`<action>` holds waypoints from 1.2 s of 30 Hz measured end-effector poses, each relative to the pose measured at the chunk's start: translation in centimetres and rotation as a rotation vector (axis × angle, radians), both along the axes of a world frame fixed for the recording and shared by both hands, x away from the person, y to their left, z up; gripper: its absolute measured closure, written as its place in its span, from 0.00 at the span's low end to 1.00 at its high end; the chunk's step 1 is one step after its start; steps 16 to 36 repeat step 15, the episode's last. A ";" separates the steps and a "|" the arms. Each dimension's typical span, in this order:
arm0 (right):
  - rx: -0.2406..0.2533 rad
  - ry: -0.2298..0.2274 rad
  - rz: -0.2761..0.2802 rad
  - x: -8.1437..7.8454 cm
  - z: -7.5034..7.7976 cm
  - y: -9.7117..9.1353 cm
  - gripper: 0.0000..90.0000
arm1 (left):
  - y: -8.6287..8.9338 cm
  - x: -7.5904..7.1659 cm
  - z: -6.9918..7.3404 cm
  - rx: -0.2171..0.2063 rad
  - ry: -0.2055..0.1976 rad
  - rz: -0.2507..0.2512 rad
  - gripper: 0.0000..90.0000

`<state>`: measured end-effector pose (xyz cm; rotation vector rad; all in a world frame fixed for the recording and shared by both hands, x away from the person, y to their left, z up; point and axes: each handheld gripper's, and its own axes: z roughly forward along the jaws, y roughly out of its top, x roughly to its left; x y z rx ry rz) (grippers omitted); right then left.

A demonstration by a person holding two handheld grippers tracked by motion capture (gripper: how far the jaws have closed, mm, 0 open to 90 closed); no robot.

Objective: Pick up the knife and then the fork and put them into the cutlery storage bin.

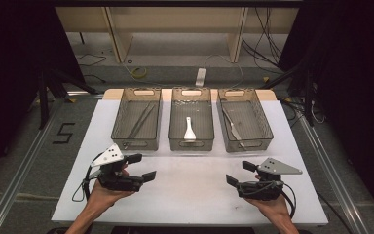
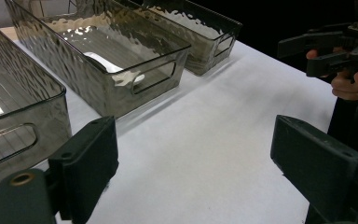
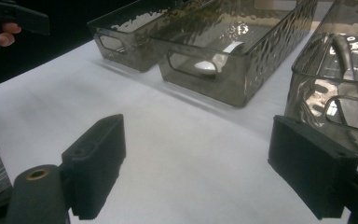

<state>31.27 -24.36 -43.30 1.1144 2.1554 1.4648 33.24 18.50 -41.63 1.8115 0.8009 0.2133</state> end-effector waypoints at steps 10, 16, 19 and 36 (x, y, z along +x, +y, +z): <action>-0.003 -0.005 -0.001 0.0 0.1 0.0 0.22 | -0.2 0.0 0.0 0.001 -0.005 -0.002 0.16; -0.004 -0.006 -0.001 0.0 0.1 0.0 0.22 | -0.2 0.0 0.0 0.003 -0.006 -0.002 0.16; -0.004 -0.006 -0.001 0.0 0.1 0.0 0.22 | -0.2 0.0 0.0 0.003 -0.006 -0.002 0.16; -0.004 -0.006 -0.001 0.0 0.1 0.0 0.22 | -0.2 0.0 0.0 0.003 -0.006 -0.002 0.16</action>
